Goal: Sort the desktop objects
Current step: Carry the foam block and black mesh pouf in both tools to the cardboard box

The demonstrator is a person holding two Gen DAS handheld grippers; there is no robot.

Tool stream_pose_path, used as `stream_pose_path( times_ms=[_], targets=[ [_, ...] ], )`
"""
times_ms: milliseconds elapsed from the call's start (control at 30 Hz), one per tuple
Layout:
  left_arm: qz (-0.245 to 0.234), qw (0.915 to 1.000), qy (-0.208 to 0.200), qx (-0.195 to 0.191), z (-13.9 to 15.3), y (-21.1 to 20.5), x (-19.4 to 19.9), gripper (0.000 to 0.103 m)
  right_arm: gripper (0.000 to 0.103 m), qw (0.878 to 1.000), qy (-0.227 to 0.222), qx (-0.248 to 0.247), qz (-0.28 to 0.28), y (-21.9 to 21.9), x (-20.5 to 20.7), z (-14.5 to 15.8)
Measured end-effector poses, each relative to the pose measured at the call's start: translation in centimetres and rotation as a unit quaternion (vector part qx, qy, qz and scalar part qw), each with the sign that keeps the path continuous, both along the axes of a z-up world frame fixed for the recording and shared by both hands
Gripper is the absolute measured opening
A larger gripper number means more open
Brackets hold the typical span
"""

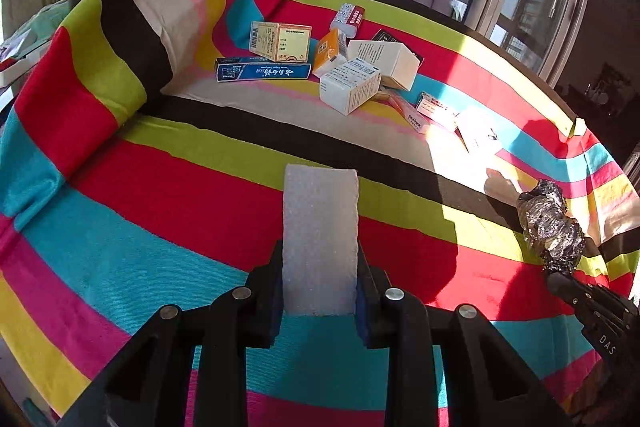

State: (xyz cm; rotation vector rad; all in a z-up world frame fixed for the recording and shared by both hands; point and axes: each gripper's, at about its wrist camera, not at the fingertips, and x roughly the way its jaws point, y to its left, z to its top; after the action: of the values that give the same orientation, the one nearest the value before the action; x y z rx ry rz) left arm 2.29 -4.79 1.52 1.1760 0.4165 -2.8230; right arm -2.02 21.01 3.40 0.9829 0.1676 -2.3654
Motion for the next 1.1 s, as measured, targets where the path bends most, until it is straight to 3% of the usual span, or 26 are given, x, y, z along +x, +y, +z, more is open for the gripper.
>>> stream_pose_path(
  times_ms=[333,567,800,1100],
  targets=[
    [-0.004,0.9999,0.011,-0.001,2.1,-1.1,5.2,0.029,0.005,0.999,0.019,0.010,0.039,-3.0,3.9,0.2],
    [0.011,0.9981,0.061,0.000,6.9,-2.5,9.5,0.029,0.005,0.996,0.040,0.006,0.085,-4.9,7.2,1.4],
    [0.061,0.9947,0.081,0.014,10.4,-5.1,14.2,0.029,0.005,0.988,0.057,-0.005,0.144,-7.6,10.1,2.8],
    [0.154,0.9870,0.043,0.018,8.7,-10.3,19.9,0.029,0.005,0.966,0.059,0.004,0.251,-13.6,14.6,2.2]
  ],
)
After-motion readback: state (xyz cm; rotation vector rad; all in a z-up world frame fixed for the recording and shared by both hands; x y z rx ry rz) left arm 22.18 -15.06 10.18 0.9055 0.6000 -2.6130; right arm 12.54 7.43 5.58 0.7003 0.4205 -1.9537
